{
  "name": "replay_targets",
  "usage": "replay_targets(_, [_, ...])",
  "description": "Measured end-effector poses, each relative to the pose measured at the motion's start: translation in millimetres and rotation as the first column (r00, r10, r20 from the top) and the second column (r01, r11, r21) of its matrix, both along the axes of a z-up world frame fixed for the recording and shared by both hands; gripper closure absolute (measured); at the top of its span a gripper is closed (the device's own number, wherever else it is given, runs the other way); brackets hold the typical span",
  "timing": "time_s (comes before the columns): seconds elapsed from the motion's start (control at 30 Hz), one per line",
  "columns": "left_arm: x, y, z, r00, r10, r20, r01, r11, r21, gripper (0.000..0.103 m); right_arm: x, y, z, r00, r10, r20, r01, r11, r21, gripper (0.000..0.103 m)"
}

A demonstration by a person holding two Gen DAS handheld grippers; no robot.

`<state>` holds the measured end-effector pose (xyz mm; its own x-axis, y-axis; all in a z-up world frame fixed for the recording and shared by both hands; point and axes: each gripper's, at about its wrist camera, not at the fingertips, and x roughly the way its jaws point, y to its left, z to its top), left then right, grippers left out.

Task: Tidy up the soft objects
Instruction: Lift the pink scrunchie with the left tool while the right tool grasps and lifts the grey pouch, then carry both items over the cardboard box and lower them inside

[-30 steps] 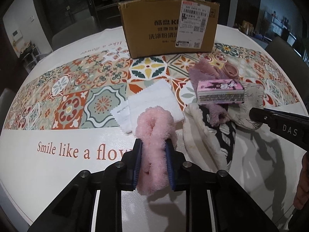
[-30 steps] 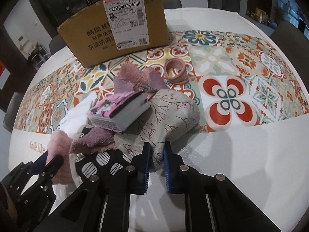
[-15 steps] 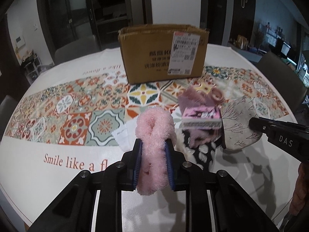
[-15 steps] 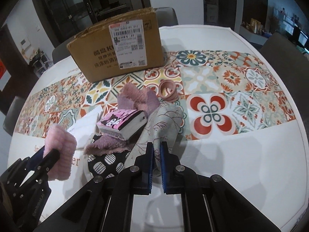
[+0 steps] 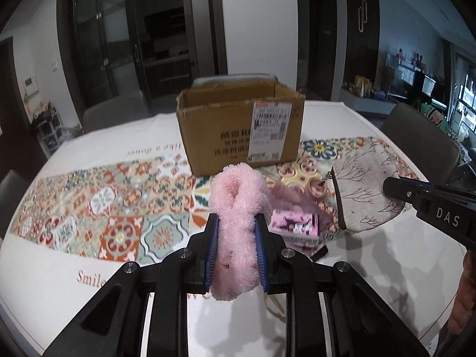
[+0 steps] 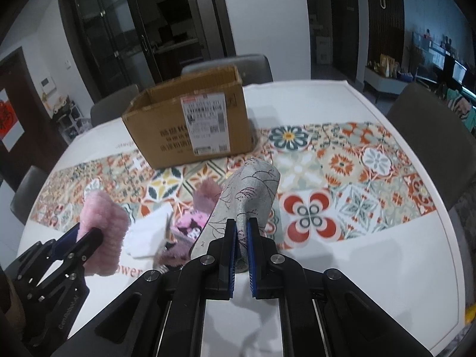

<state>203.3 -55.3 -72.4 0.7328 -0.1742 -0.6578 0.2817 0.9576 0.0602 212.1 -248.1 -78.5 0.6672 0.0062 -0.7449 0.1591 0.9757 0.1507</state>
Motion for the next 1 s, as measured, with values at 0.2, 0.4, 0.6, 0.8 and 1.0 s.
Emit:
replay_targets(0.2, [6, -1, 18, 0.998, 0.005, 0.056, -0.006, 1.0, 0.004, 0.079, 3, 1, 22, 0.998, 0.016, 0.062, -0.016, 1.0, 0.003, 0.095])
replay_targets(0.4, [18, 1, 35, 0.997, 0.018, 0.08, -0.018, 1.0, -0.003, 0.079, 8, 7, 41, 0.991, 0.043, 0.128, -0.041, 0.999, -0.017, 0.095])
replay_targets(0.6, [31, 4, 52, 0.991, 0.028, 0.132, -0.026, 1.0, -0.015, 0.079, 19, 13, 59, 0.979, 0.072, 0.193, -0.069, 0.997, -0.022, 0.095])
replay_targets(0.8, [47, 4, 66, 0.986, 0.042, 0.162, -0.038, 0.999, -0.027, 0.079, 35, 16, 72, 0.967, 0.09, 0.239, -0.088, 0.996, -0.017, 0.095])
replay_targets(1.0, [62, 3, 78, 0.979, 0.055, 0.198, -0.049, 0.998, -0.035, 0.079, 53, 15, 82, 0.959, 0.091, 0.269, -0.093, 0.996, -0.004, 0.095])
